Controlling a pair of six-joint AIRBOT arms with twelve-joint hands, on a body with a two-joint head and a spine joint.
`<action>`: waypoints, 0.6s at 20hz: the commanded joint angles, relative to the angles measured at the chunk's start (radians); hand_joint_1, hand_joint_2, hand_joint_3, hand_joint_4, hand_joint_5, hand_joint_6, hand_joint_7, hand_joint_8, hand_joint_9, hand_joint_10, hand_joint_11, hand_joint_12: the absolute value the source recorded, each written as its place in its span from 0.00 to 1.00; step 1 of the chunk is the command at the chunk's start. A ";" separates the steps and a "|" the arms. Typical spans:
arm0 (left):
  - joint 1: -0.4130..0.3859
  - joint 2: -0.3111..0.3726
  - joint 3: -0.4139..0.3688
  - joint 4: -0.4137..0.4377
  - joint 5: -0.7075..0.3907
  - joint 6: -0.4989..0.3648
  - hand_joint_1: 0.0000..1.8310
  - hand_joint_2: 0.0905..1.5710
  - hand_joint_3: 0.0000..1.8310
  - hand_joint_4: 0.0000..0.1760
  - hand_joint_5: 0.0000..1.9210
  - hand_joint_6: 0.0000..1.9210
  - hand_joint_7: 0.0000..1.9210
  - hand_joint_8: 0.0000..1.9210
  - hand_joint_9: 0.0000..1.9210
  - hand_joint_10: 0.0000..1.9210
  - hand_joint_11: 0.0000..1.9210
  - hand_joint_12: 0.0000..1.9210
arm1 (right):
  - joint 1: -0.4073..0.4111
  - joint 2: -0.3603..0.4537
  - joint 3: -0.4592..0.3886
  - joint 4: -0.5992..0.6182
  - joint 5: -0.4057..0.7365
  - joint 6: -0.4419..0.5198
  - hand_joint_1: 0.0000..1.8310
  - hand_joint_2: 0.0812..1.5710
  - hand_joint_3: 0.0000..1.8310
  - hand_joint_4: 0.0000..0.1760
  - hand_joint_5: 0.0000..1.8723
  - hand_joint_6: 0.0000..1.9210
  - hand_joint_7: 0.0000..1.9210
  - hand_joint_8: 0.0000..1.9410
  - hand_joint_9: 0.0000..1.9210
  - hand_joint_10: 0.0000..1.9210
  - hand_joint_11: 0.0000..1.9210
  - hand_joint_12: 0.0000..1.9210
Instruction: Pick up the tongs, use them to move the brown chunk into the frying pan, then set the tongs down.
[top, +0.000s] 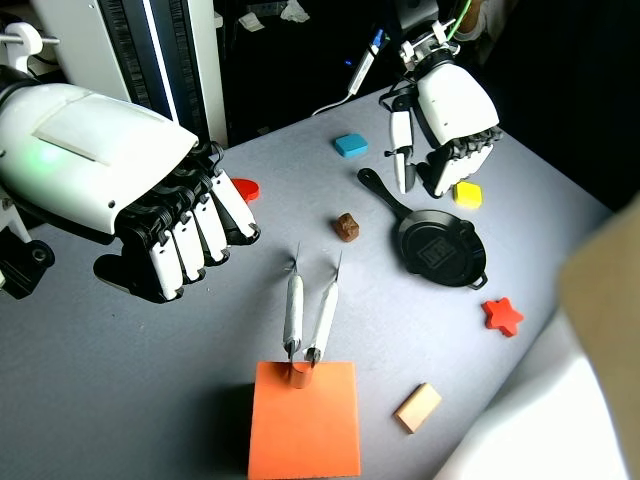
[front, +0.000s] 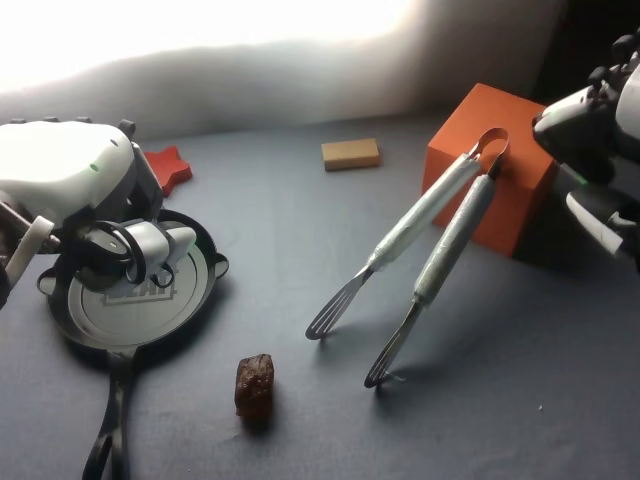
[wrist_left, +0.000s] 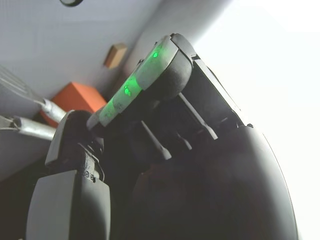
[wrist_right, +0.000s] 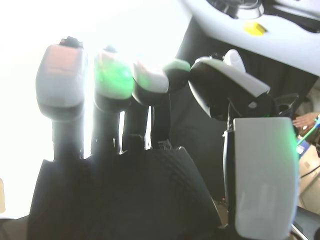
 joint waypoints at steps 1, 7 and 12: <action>-0.010 0.004 0.004 0.062 -0.061 0.003 0.04 0.68 0.16 0.19 0.04 0.03 0.06 0.01 0.04 0.07 0.00 0.33 | 0.011 0.005 -0.003 -0.015 0.113 -0.005 0.27 0.57 0.12 0.00 0.02 0.06 0.07 0.04 0.05 0.10 0.00 0.33; -0.043 0.004 0.005 0.038 -0.060 0.016 0.04 0.79 0.00 0.16 0.03 0.00 0.06 0.00 0.07 0.01 0.00 0.32 | 0.092 -0.025 0.035 -0.273 0.073 0.207 0.29 0.62 0.00 0.00 0.05 0.01 0.07 0.00 0.07 0.01 0.00 0.28; -0.056 0.007 0.045 0.028 0.068 0.041 0.05 0.79 0.00 0.19 0.04 0.00 0.06 0.00 0.06 0.00 0.00 0.29 | 0.100 -0.038 0.057 -0.548 0.104 0.509 0.42 0.57 0.00 0.00 0.01 0.00 0.01 0.00 0.01 0.00 0.00 0.00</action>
